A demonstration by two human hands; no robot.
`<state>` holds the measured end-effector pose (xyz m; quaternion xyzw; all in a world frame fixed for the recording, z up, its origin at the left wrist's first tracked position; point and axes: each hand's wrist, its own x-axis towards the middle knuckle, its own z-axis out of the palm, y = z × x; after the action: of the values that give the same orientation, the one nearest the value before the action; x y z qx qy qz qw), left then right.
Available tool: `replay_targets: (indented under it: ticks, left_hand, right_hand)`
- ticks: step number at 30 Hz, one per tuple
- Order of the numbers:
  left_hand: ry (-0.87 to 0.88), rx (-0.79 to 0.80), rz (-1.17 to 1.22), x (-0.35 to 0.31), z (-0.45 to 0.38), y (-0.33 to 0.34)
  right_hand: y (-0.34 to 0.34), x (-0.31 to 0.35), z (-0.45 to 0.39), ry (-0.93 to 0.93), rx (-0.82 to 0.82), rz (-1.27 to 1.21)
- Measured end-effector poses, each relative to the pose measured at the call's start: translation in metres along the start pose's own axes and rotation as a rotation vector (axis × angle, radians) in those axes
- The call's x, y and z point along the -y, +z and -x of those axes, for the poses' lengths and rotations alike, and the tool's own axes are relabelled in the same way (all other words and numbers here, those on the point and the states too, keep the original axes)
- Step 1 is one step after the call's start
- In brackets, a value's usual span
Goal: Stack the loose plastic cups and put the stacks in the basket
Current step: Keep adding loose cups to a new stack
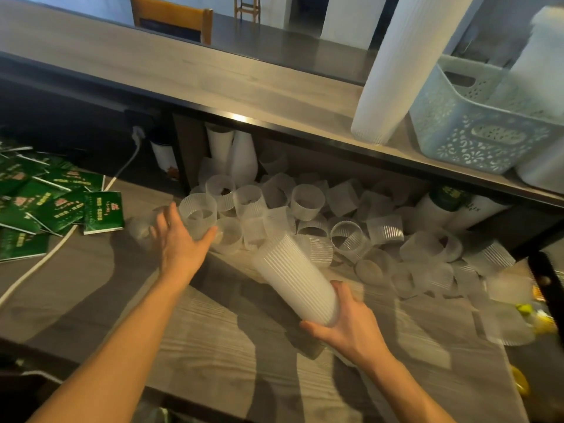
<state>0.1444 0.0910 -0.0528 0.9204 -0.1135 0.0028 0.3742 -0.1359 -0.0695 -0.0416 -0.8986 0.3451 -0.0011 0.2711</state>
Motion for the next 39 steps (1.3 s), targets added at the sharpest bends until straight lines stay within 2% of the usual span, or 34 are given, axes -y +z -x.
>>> replay_targets:
  ticks: [9, 15, 18, 21, 24, 27, 33, 39]
  left_hand:
    - [0.078, 0.163, -0.155, -0.012, -0.049, 0.012]
    - [0.036, 0.117, -0.005, -0.011, -0.042, 0.003]
    - [0.048, 0.099, 0.222, -0.020, -0.036, -0.008]
    - [0.130, 0.244, 0.447, -0.041, -0.019, -0.023]
    - [0.264, 0.413, 0.538, -0.060, 0.000, -0.037]
    - [0.326, 0.529, 0.580, -0.074, 0.012, -0.044]
    - [0.462, 0.461, 0.435, -0.085, 0.010, -0.055]
    - [0.512, 0.584, 0.337, -0.097, 0.023, -0.054]
  right_hand:
    - [0.003, 0.015, -0.008, 0.004, 0.028, -0.009]
    - [-0.005, 0.018, -0.012, 0.018, 0.014, -0.028]
    - [-0.009, 0.018, -0.013, 0.005, 0.008, -0.033]
    - [-0.011, 0.019, -0.013, -0.024, -0.004, -0.057]
    - [-0.012, 0.022, -0.013, -0.060, -0.002, -0.075]
    - [-0.015, 0.026, -0.014, -0.092, -0.001, -0.077]
    - [-0.018, 0.028, -0.013, -0.116, -0.053, -0.128]
    - [-0.024, 0.036, -0.012, -0.143, -0.104, -0.223]
